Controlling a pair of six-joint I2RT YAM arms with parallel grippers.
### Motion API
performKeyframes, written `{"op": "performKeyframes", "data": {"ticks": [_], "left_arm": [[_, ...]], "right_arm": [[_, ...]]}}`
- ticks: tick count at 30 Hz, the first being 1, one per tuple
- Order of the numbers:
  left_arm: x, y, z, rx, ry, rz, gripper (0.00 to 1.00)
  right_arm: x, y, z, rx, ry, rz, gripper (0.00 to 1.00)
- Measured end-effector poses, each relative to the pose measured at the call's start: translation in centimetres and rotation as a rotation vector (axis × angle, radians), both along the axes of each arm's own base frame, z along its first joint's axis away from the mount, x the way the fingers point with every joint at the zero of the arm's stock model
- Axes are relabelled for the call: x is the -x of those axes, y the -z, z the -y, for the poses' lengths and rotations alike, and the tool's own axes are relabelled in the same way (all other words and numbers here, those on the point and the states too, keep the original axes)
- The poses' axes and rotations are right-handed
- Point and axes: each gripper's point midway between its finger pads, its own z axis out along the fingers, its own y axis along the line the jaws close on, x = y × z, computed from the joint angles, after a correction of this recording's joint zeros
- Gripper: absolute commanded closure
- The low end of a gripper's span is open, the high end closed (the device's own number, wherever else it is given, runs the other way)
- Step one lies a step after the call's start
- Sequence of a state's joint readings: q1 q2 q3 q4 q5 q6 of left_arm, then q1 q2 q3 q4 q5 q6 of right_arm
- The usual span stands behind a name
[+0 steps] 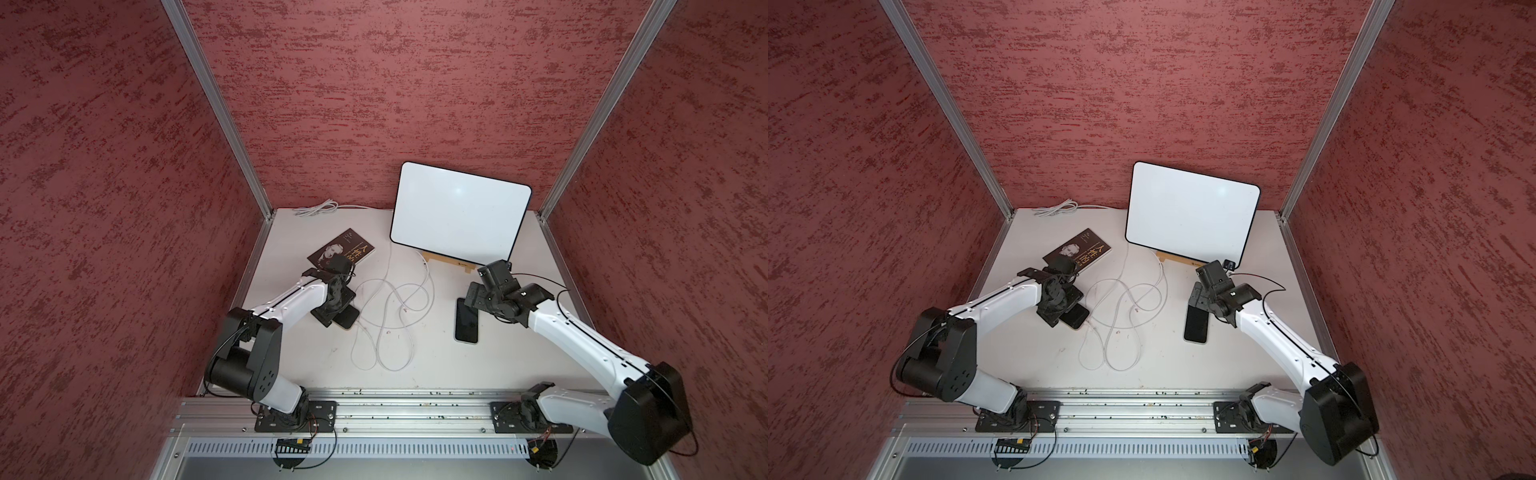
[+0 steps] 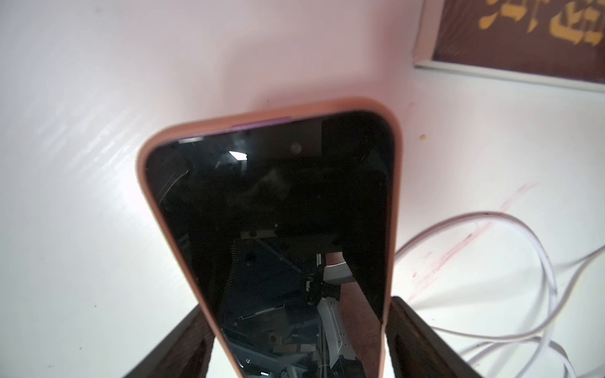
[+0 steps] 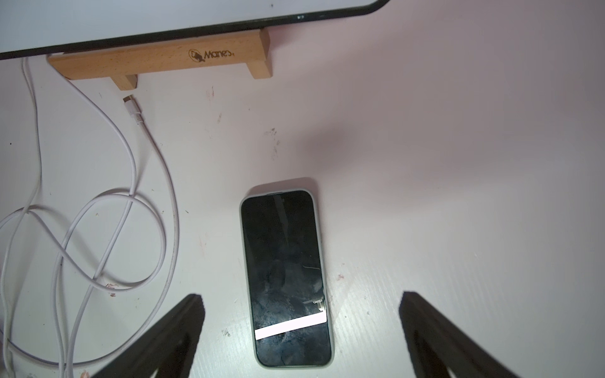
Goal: Unplug the charging cable from the phone
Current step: Pick up the phone at the center of the board.
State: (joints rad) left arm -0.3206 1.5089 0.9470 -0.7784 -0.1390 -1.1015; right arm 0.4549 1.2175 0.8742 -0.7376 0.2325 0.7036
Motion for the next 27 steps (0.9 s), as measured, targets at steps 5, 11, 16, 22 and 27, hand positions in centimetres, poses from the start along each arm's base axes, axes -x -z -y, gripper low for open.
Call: {"op": "performKeyframes", "data": {"ticks": [5, 11, 16, 22, 27], "left_arm": [[-1.7, -2.9, -0.1, -0.027, 0.046, 0.075, 0.36], [-3.3, -5.9, 0.4, -0.065, 0.119, 0.158, 0.37], [-4.1, -7.6, 1.8, -0.091, 0.201, 0.206, 0.40], [-5.0, -10.5, 4.8, -0.120, 0.338, 0.278, 0.41], [-5.7, -13.0, 7.1, -0.133, 0.419, 0.345, 0.41]], "right_arm": [[0.0, 0.0, -0.1, -0.003, -0.002, 0.000, 0.01], [-0.1, -0.1, -0.5, -0.020, -0.015, 0.004, 0.02], [-0.1, 0.0, -0.9, -0.036, -0.032, 0.003, 0.04], [-0.3, -0.8, -2.4, -0.100, -0.083, 0.027, 0.07], [-0.4, -2.6, -5.2, -0.177, -0.186, 0.097, 0.08]]}}
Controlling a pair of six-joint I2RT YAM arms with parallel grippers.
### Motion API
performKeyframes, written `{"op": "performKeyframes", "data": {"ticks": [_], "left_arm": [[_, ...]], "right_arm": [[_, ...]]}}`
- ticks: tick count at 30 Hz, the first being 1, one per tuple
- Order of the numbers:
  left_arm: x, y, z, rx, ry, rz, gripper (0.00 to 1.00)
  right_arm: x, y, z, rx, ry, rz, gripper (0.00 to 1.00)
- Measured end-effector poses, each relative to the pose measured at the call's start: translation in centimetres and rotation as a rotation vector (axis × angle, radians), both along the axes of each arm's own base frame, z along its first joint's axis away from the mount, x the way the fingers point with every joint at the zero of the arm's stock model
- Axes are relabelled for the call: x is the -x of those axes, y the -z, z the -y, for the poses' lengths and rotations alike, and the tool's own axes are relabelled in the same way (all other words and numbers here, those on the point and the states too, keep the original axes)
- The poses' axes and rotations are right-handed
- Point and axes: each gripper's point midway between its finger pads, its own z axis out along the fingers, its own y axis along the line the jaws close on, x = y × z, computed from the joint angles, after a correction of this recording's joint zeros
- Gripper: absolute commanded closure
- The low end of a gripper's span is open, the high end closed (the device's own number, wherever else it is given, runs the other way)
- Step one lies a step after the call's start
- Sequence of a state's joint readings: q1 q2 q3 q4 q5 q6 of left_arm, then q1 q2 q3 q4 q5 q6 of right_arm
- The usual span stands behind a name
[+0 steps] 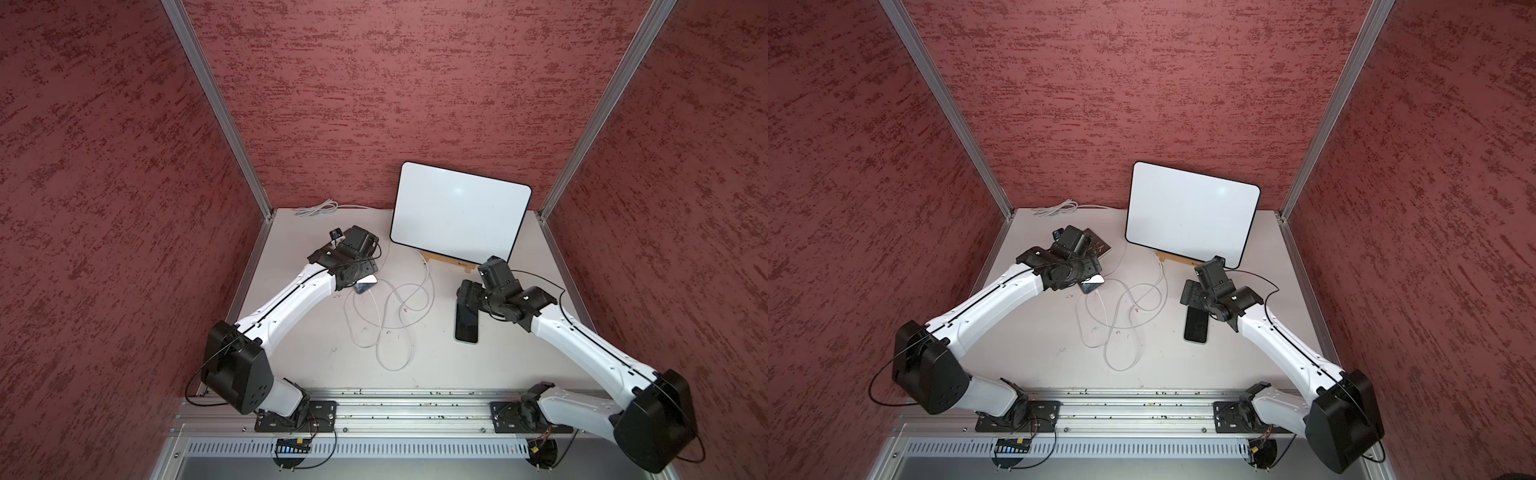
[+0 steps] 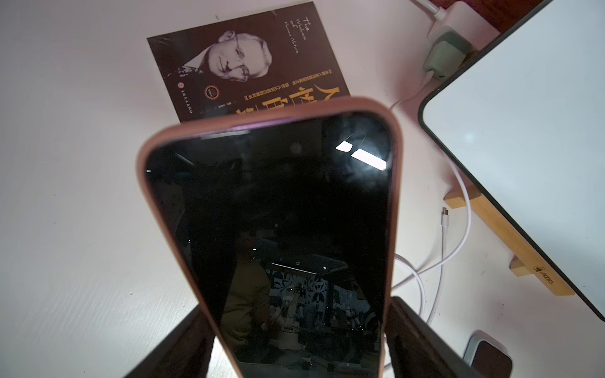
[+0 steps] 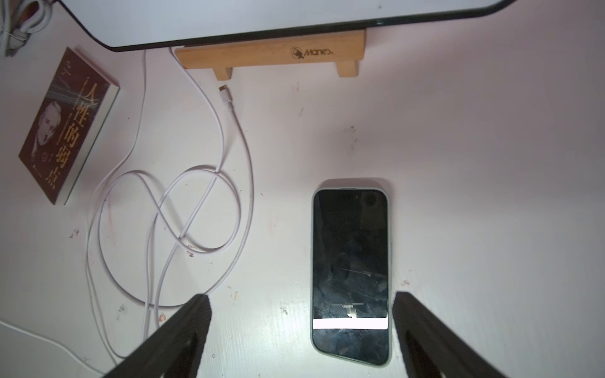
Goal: Unplug the charging cable from the phone
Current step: Pick up the phone at the center of the board, then remove the charging cable from the phone.
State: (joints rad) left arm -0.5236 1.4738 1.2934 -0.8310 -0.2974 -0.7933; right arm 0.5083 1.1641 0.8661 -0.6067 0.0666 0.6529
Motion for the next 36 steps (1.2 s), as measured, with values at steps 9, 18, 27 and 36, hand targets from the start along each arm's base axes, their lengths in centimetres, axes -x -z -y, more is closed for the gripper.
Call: {"op": "performKeyframes", "data": {"ticks": [9, 18, 27, 36], "left_arm": [[-0.1, -1.1, 1.1, -0.004, 0.050, 0.026, 0.41], [0.1, -1.3, 1.4, 0.007, 0.063, 0.027, 0.41], [0.7, -2.7, 1.7, 0.060, 0.081, 0.056, 0.41], [1.0, -2.8, 1.9, 0.096, 0.087, 0.055, 0.42]], "right_arm": [[0.9, -3.1, -8.3, -0.145, -0.263, 0.168, 0.12], [1.2, -2.9, -16.6, -0.250, -0.463, 0.234, 0.28], [1.4, -3.4, -22.3, -0.349, -0.591, 0.253, 0.42], [1.8, -3.4, -24.7, -0.378, -0.651, 0.258, 0.57]]}}
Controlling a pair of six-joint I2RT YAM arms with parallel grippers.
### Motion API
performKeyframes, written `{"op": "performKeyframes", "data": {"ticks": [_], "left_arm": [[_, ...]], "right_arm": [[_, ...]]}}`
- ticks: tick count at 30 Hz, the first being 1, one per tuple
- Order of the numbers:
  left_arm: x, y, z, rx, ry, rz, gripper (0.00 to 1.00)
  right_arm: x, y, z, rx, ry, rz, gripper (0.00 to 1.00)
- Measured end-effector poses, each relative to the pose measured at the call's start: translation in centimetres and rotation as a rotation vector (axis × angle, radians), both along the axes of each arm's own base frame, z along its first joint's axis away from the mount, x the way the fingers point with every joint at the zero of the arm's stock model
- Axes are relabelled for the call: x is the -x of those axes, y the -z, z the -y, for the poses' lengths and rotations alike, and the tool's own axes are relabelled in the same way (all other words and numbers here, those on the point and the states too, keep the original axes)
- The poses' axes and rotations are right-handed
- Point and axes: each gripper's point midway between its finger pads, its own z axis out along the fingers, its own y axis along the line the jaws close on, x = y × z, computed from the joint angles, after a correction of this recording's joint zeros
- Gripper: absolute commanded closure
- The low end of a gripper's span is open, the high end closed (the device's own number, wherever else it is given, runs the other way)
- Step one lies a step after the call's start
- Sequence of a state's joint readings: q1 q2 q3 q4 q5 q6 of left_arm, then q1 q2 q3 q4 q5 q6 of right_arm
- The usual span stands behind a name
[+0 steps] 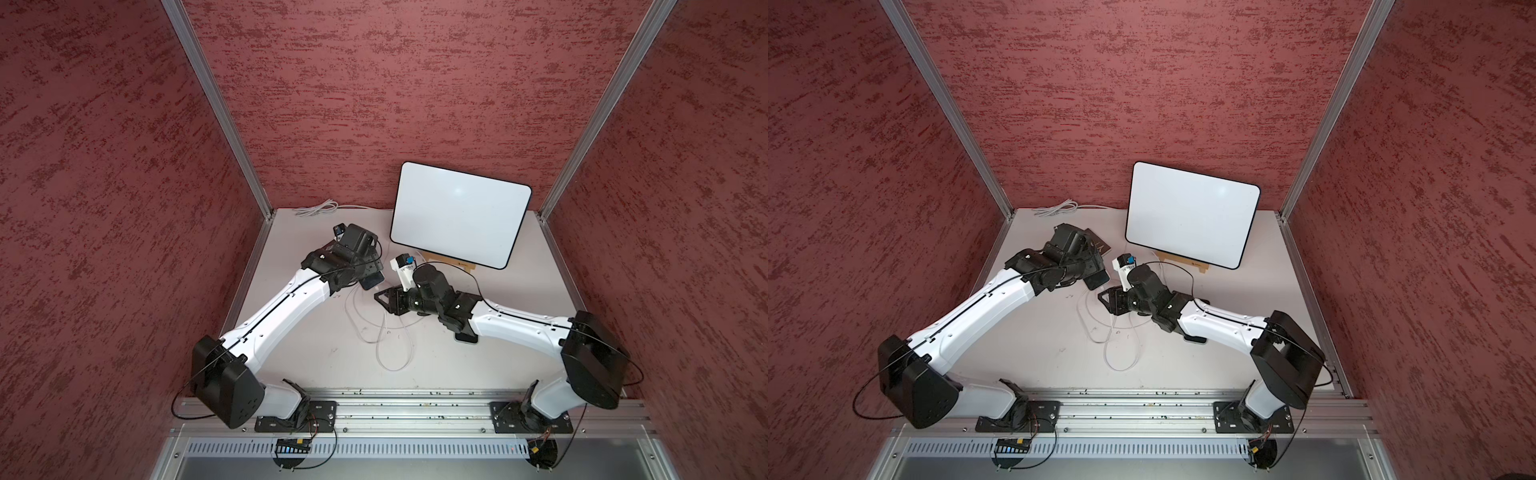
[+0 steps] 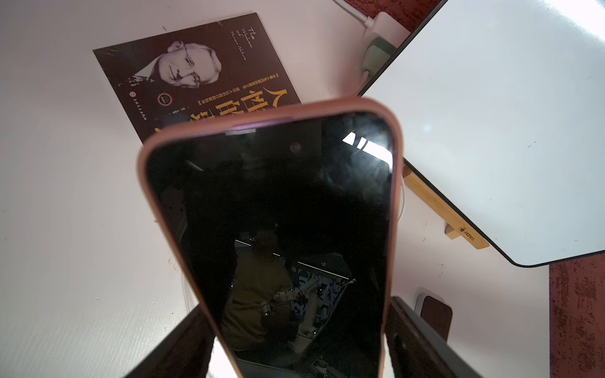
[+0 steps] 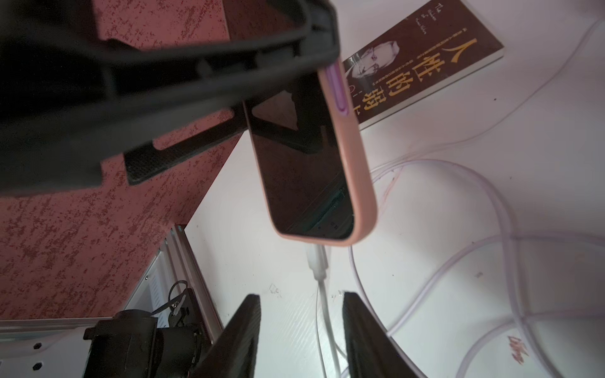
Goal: Unplug the charging cable from the phone
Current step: Remove the charging cable from the phone.
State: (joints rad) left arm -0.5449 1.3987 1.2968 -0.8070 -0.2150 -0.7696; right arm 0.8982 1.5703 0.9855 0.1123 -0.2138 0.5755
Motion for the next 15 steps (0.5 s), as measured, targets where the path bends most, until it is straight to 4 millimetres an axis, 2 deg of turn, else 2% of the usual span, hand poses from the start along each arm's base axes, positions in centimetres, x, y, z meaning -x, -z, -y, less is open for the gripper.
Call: {"op": "performKeyframes", "data": {"ticks": [6, 15], "left_arm": [[0.07, 0.04, 0.19, 0.010, 0.007, -0.005, 0.42], [0.14, 0.02, 0.59, 0.028, 0.021, -0.009, 0.42]], "right_arm": [[-0.02, 0.26, -0.09, 0.003, -0.003, -0.001, 0.64], [-0.08, 0.75, -0.15, 0.014, -0.004, -0.005, 0.80]]}}
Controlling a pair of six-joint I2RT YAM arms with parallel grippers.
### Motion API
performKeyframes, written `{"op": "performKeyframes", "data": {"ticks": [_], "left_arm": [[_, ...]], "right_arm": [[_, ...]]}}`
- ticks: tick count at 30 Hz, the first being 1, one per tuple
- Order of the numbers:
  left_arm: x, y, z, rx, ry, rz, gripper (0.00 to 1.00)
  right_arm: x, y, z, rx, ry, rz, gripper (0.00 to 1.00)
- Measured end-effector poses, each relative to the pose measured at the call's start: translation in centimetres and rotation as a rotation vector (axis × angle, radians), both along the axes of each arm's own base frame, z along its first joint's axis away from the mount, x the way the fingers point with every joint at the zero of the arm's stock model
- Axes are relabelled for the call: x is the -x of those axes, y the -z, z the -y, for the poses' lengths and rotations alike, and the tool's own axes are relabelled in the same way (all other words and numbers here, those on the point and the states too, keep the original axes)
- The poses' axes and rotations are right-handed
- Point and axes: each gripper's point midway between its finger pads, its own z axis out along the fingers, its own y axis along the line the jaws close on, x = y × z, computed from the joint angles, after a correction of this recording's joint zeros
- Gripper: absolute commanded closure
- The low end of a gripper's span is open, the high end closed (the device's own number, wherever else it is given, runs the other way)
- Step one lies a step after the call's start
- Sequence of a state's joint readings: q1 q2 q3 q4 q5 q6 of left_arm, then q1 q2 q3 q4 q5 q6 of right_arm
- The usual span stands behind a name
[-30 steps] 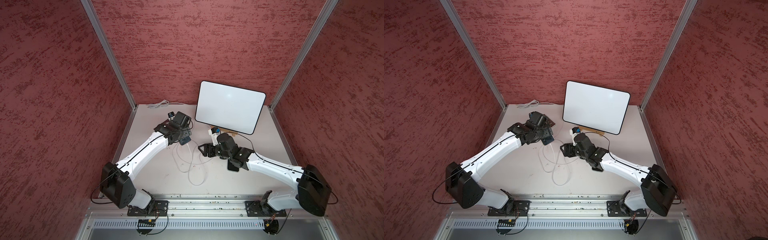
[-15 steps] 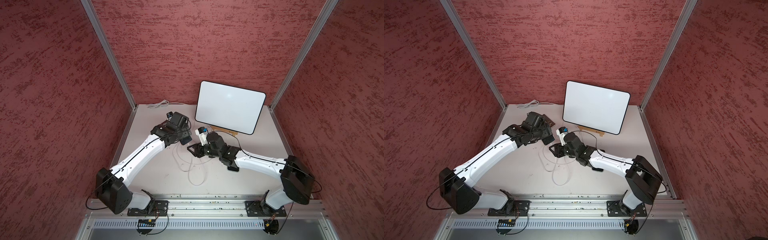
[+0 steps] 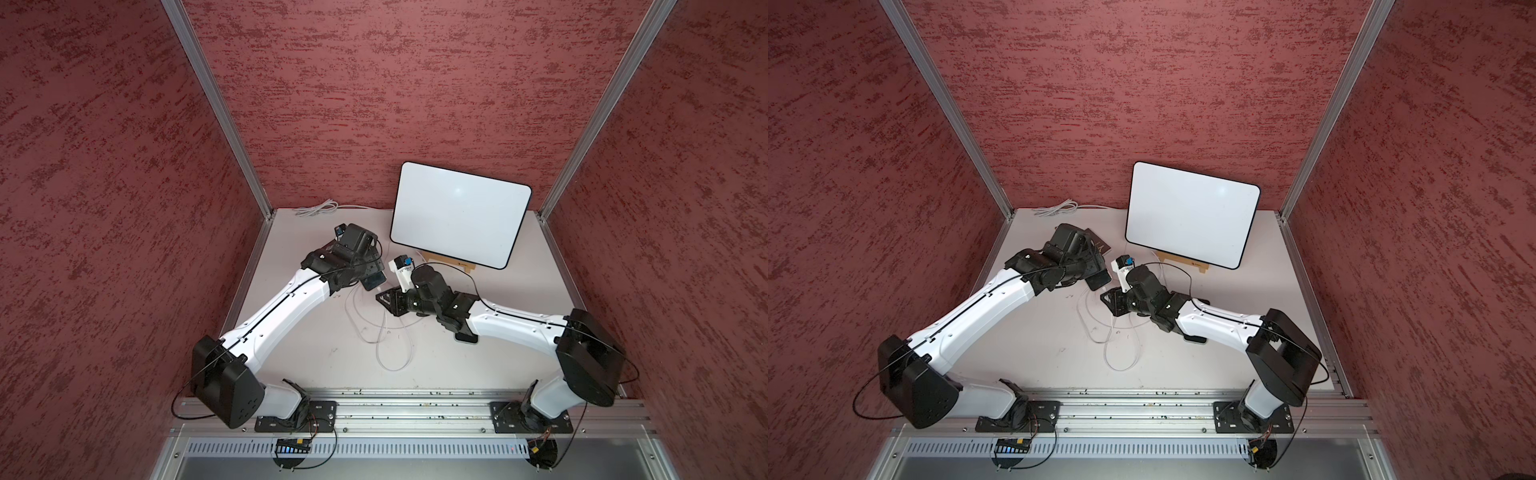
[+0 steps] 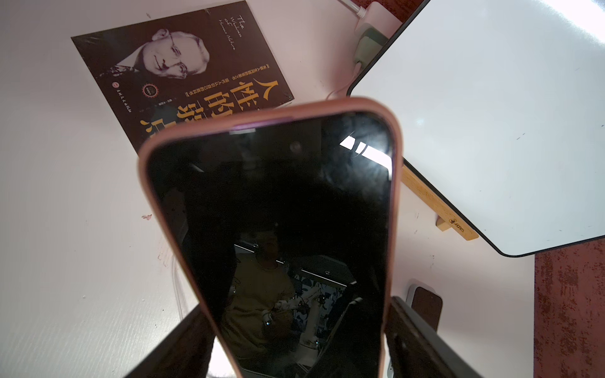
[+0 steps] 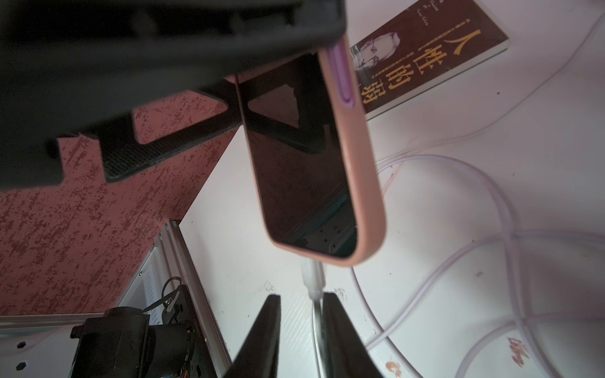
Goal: Unplug the charging cable from the phone
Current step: Remove the charging cable from the phone.
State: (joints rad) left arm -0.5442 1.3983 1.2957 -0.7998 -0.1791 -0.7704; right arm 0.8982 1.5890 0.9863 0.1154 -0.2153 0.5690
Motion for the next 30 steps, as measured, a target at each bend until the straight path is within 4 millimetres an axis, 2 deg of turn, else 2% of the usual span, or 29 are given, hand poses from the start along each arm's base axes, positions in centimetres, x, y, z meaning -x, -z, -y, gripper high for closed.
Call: {"op": "performKeyframes", "data": {"ticks": [4, 14, 30], "left_arm": [[0.02, 0.02, 0.04, 0.002, 0.002, -0.002, 0.42], [0.21, -0.15, 0.04, 0.013, 0.015, -0.002, 0.42], [0.16, -0.16, 0.17, 0.014, 0.034, 0.000, 0.46]], "right_arm": [[-0.03, 0.03, 0.03, 0.002, 0.002, 0.001, 0.89], [-0.34, 0.37, 0.38, 0.022, 0.026, 0.003, 0.98], [-0.37, 0.58, 0.47, 0.033, 0.031, -0.002, 1.00]]}}
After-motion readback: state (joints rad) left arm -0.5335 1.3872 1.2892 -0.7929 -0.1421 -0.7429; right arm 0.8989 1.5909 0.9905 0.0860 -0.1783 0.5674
